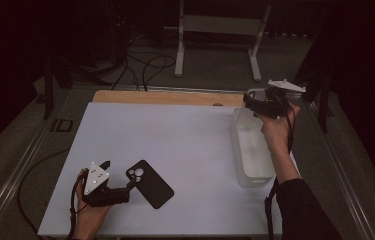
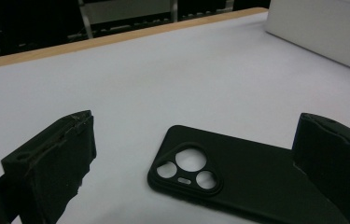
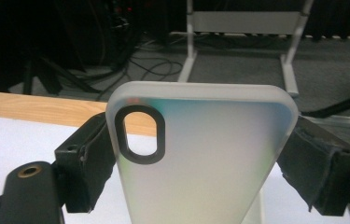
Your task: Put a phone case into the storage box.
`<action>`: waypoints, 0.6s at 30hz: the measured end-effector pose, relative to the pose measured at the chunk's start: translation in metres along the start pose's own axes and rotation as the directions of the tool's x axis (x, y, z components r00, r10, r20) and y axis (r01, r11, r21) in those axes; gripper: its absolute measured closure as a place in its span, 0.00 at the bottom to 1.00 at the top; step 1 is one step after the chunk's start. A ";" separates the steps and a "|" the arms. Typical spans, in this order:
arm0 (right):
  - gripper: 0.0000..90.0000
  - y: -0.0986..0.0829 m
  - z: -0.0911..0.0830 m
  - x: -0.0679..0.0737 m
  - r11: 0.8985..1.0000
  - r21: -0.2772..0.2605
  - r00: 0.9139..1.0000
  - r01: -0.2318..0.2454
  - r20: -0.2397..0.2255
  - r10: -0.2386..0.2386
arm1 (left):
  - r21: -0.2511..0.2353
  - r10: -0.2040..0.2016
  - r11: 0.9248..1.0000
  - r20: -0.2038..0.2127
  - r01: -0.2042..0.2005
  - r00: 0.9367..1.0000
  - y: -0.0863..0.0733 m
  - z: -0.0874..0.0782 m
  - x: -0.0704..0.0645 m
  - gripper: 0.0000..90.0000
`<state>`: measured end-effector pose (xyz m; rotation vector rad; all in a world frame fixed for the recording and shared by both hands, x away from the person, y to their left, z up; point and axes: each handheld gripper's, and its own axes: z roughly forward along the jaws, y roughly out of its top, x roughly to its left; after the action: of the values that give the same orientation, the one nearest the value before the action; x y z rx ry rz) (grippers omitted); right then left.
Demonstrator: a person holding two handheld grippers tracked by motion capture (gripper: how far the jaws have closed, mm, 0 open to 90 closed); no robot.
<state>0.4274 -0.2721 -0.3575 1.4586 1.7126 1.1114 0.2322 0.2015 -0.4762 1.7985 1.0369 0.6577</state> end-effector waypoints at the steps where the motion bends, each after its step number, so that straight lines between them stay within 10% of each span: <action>1: 0.19 -0.001 0.002 -0.002 1.000 0.002 1.000 0.002 0.010 -0.002 | -0.001 0.001 1.000 -0.001 -0.001 1.000 0.000 0.000 0.000 0.00; 18: 0.19 -0.017 0.037 -0.005 0.996 0.090 0.997 0.009 0.075 -0.015 | -0.004 0.000 1.000 -0.002 0.000 1.000 0.000 -0.001 0.000 0.00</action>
<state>0.4524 -0.2698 -0.3894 1.5232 1.7352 0.9720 0.2313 0.2022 -0.4753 1.7948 1.0359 0.6614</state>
